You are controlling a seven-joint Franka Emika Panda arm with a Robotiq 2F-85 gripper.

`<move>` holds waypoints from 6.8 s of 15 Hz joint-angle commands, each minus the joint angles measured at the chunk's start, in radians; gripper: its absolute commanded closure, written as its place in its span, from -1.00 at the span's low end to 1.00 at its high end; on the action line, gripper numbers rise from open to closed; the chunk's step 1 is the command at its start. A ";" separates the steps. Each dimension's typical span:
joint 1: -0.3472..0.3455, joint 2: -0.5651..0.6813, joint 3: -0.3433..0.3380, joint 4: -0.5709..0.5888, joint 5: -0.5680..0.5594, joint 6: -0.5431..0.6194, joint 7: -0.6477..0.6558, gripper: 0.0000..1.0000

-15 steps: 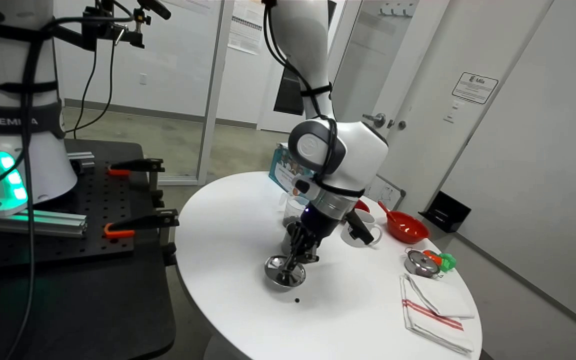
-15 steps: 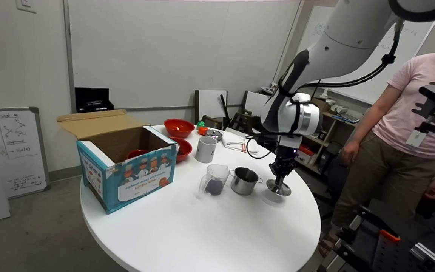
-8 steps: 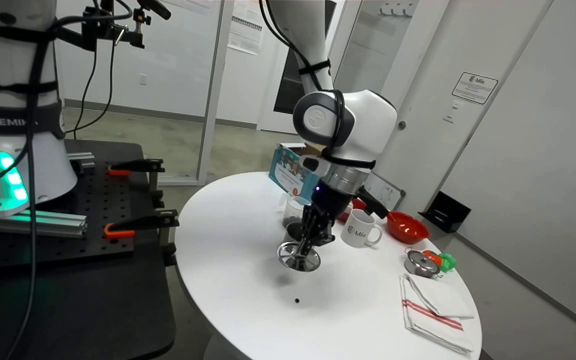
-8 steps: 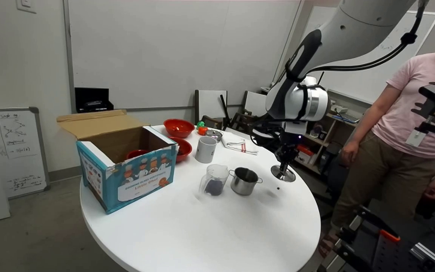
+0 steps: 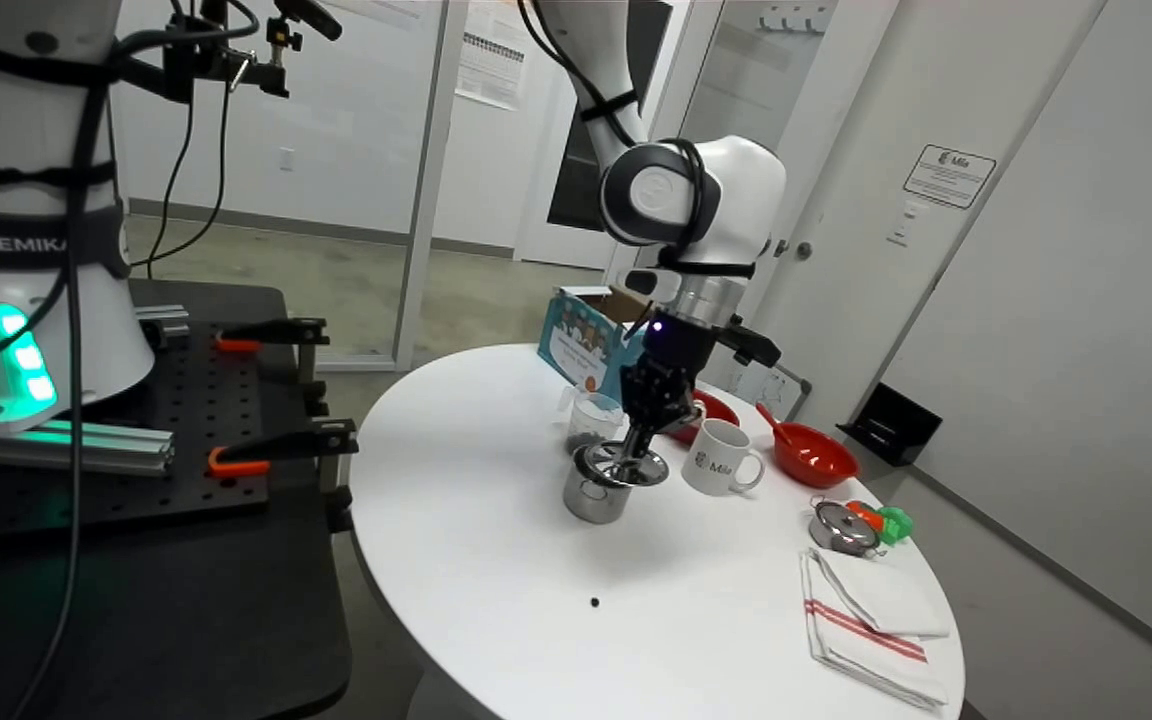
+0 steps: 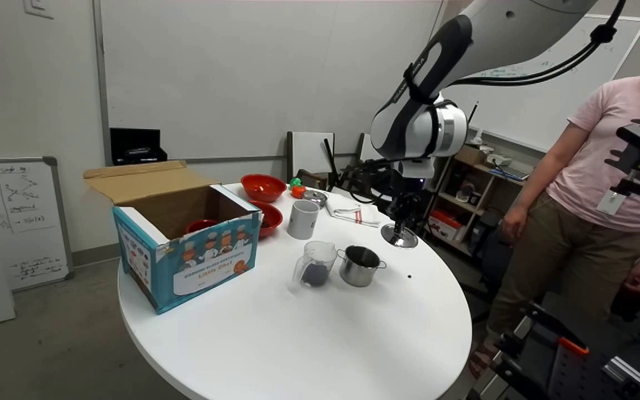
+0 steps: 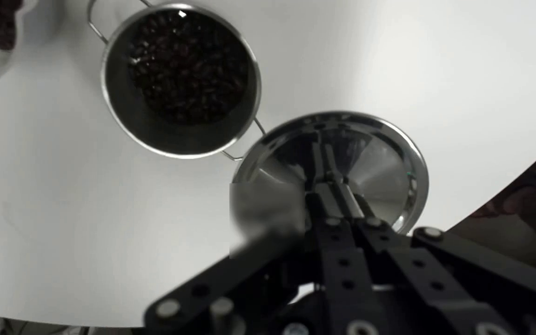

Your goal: Remove the lid from the pot and put some of the object from the measuring cup into the pot, and put the lid back on

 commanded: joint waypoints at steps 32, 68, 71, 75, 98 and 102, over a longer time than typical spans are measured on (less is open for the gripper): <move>-0.457 0.038 0.544 0.291 -0.536 -0.138 -0.024 0.98; -0.490 -0.061 0.567 0.068 -0.499 0.068 -0.035 0.99; -0.494 -0.088 0.569 0.017 -0.494 0.101 -0.039 0.99; -0.493 -0.111 0.569 -0.024 -0.492 0.133 -0.037 0.99; -0.491 -0.094 0.582 0.026 -0.493 0.109 -0.034 0.99; -0.491 -0.083 0.582 0.038 -0.493 0.105 -0.032 0.99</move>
